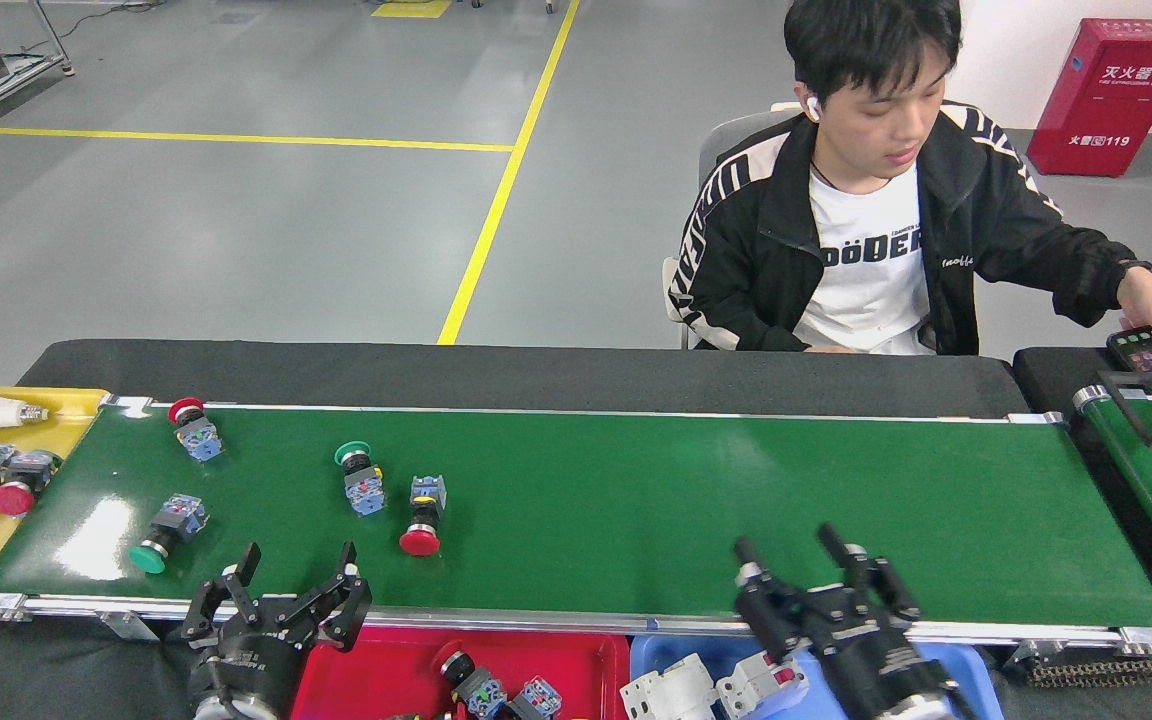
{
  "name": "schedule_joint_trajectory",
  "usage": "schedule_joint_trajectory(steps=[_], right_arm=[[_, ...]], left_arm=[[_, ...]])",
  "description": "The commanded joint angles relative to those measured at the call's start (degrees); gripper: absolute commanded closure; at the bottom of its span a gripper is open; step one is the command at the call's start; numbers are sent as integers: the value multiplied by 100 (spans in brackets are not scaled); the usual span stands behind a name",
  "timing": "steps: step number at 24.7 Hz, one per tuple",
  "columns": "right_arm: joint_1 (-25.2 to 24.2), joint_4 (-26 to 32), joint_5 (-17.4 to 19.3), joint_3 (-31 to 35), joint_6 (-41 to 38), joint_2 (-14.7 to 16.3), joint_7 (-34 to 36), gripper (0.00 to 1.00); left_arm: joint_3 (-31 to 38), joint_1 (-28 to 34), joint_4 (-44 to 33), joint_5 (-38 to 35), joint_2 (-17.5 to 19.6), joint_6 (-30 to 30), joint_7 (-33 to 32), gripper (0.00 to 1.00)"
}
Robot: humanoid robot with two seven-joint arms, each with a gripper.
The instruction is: Pick switch part from conveyor to tray
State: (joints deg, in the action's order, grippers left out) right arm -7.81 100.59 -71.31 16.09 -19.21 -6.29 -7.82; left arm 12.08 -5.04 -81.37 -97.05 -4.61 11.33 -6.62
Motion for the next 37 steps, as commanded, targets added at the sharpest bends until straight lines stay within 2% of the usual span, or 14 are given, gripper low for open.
schedule_joint_trajectory(steps=[1,4,6,11,12,14,15,17,18,22,26,31,34,37], right_arm=[[-309,84,20,289,5,163,632,3],[-880,84,20,342,-12,286,1222,3],[-1100,84,20,342,-30,366,1301,3],[-1197,84,20,342,-39,401,1318,2],[-1206,84,20,333,-47,410,1318,2],[-1215,75,20,333,-91,401,1318,2],[-1215,84,20,333,-100,401,1310,2],[-1215,84,20,333,-100,401,1310,2],[-1215,84,20,333,-100,401,1310,2],[-1215,75,20,333,-100,401,1310,2],[-1215,75,20,333,-100,401,1310,2],[-1215,84,20,333,-100,392,1310,2],[-1223,84,20,351,-91,392,1310,2],[-1302,84,20,351,-91,392,1310,2]], left_arm=[[-4,-392,323,-33,92,-105,20,0],[-4,-805,797,-33,233,-122,20,0],[-4,-1034,1070,-33,277,-122,11,0],[-4,-1632,1940,-33,497,-175,-6,1],[-4,-1781,2160,-33,567,-184,-6,6],[-4,-2054,2591,-24,699,-148,-129,30],[-4,-2115,2723,2,778,-78,-226,49],[-4,-2133,2819,46,936,115,-288,78],[13,-2133,2810,64,962,221,-296,87],[4,-2036,2705,318,962,282,-288,93],[-4,-1412,1765,837,980,678,-296,93],[-110,513,-784,916,760,1275,-296,93],[-734,1453,-1848,899,672,1715,-191,92],[-1455,1919,-2059,872,831,2145,11,92]])
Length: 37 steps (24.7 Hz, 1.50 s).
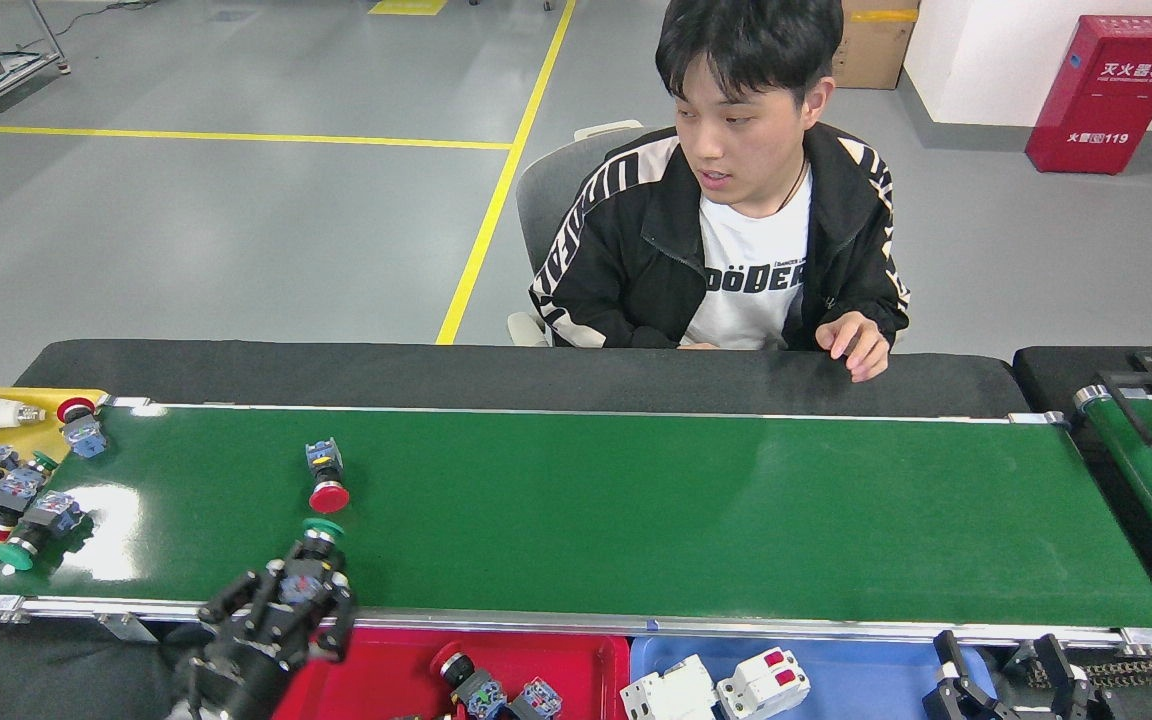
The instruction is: Pick switch part from conveyor to tray
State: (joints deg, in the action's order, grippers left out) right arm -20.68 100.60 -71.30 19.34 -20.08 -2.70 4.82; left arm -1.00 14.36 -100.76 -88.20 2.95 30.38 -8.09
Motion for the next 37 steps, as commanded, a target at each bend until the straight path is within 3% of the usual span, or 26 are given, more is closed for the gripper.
schedule_joint_trajectory(steps=[1,3,4,6,7,13,17,21,25,29,31,37], right_arm=[[-32,83,20,26,4,41,45,2],[-32,83,20,26,4,41,45,2],[-32,74,20,26,4,41,45,2],[-32,74,20,26,4,41,45,2],[-32,83,20,26,4,41,45,2],[-50,74,20,96,-5,41,45,2],[-41,74,20,87,-14,50,45,2],[21,74,20,26,-23,67,36,2],[188,65,2,-317,-128,67,1,2],[425,56,-6,-932,-163,199,-8,2],[460,56,-6,-1196,-172,314,-8,2],[460,47,2,-1310,-401,349,-8,2]], left_arm=[[-287,-12,-120,-21,206,276,176,91],[-375,15,-120,-21,461,284,176,81],[-366,15,-120,-21,496,284,176,70],[-305,23,-120,-21,435,276,185,28],[-305,32,-120,-21,470,284,194,0],[-50,102,-120,23,417,284,203,0],[1356,-99,-102,58,-277,56,97,0],[2306,-882,399,14,-357,-340,-298,0],[2508,-1427,1137,14,136,-1034,-325,0],[2701,-1550,1832,75,698,-1702,-316,0],[2851,-1699,2280,84,918,-1807,-281,0],[2965,-2895,4451,93,1788,-1992,-105,0]])
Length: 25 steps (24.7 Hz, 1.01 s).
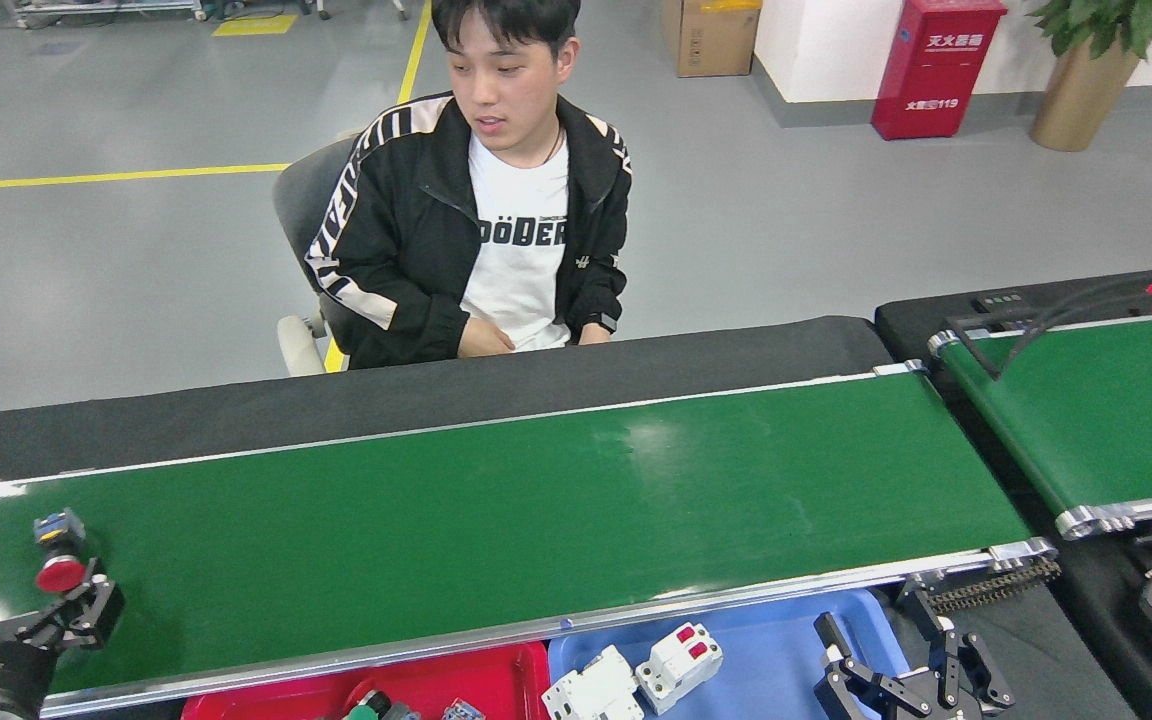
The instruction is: Pick switch part from conveyor to tray
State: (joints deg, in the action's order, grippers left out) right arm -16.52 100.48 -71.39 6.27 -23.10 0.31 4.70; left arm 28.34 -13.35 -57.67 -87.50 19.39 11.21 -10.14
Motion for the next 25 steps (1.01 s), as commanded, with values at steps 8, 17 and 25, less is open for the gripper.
schedule_joint_trajectory(steps=[8,17,25], right_arm=[[52,16,3,-12,-230,21,5,2],[43,16,3,-21,-239,4,5,2],[-62,34,20,295,-81,-23,-4,2]], left_arm=[[-523,-915,2032,128,988,92,381,69],[-672,-783,1654,734,927,338,530,93],[-751,1406,-2292,980,-321,1199,477,91]])
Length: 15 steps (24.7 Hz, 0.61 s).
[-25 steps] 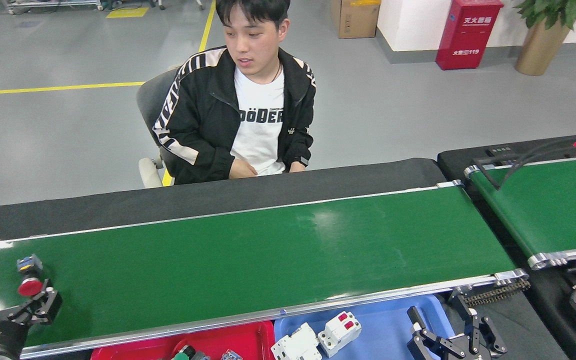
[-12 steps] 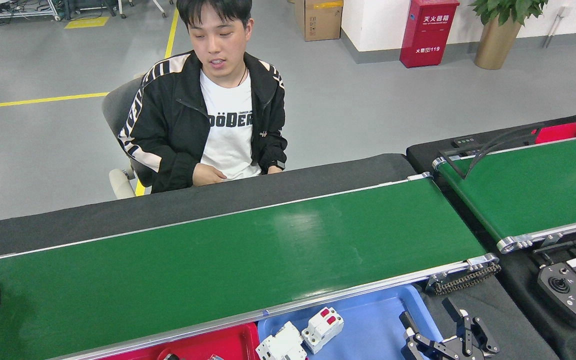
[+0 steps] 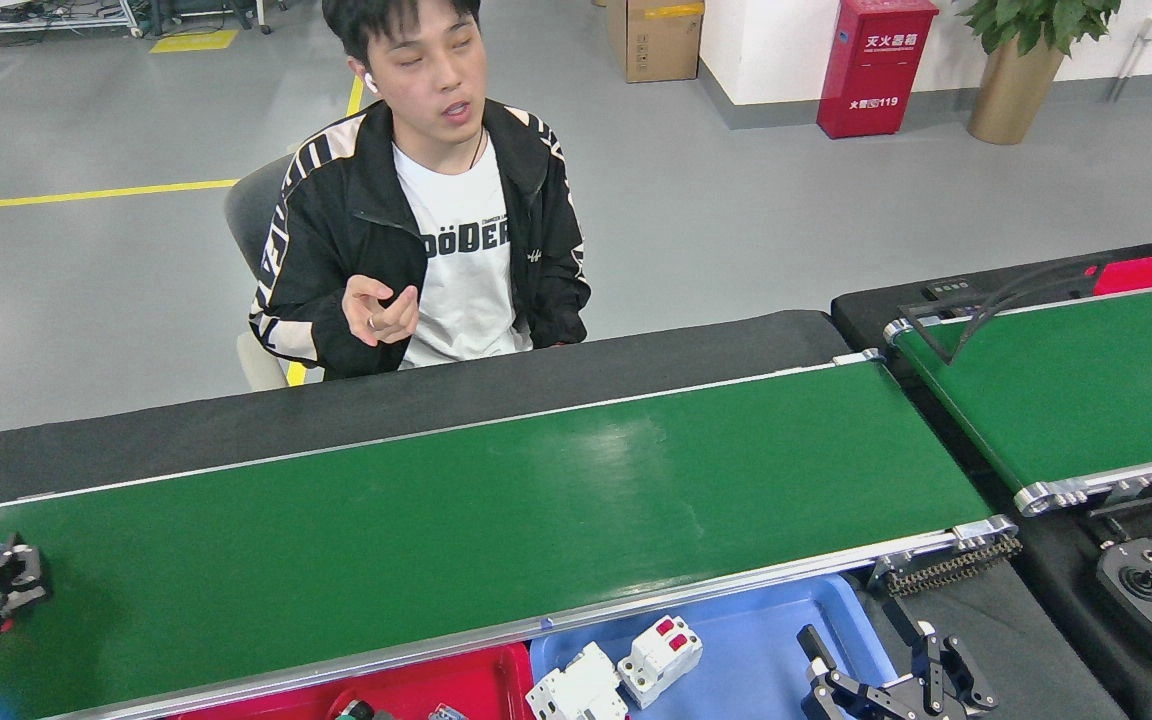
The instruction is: Pick switch part from conveyor to tray
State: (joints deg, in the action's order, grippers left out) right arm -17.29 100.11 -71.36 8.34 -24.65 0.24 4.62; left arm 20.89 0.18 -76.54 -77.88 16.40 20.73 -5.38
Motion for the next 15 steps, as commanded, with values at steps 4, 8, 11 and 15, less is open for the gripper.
schedule_joint_trajectory(steps=[4,8,11,15], right_arm=[[-3,88,35,440,241,-51,-31,2],[-20,123,79,748,259,-86,-84,2],[-20,123,166,853,250,-77,-163,2],[-20,123,246,862,241,-77,-198,2]], left_arm=[[-937,922,-1908,-52,-453,907,29,89],[-1983,1168,-2357,-246,-356,1337,64,85],[-2221,1221,-2392,-632,-225,1531,73,75],[-2212,1221,-2374,-764,-304,1531,292,35]])
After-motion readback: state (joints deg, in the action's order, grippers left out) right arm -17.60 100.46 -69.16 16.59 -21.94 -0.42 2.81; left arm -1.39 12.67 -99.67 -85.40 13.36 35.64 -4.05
